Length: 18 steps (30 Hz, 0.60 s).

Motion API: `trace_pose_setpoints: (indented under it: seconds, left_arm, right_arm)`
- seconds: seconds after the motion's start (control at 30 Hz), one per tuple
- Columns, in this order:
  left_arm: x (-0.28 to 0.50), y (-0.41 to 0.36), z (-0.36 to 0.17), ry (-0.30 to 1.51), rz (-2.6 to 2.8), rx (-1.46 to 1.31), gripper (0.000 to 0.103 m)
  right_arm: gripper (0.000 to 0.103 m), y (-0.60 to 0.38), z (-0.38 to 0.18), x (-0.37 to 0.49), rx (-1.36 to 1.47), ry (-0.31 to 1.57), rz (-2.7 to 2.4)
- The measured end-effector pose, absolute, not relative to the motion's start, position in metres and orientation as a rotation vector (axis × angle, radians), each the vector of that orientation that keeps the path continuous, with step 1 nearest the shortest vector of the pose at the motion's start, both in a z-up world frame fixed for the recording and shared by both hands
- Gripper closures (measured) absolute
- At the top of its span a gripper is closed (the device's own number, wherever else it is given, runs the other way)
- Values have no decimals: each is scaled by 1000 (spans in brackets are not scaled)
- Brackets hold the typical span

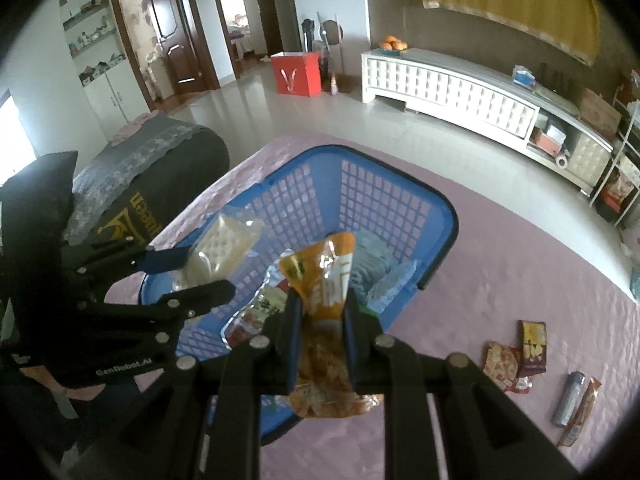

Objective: Organize snacks
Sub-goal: 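Carry both packs over the blue basket and open both tools to release them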

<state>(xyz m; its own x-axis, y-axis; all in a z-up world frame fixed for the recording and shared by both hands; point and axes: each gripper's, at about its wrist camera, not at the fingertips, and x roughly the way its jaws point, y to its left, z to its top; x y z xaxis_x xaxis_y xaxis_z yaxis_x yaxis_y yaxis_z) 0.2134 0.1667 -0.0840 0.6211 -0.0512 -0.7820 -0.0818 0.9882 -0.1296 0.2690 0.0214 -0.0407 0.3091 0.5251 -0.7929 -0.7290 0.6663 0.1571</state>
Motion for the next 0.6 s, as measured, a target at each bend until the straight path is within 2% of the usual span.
trace_pose_setpoints:
  seconds: [0.23,0.6]
  left_arm:
    - [202,170,-69,868,1,-160,48]
    - [188,187,-48,816,99,-92,48]
  right_arm:
    - [80,22,-34,264,-244,935,846]
    - [80,53,-33,265,-292,944,889]
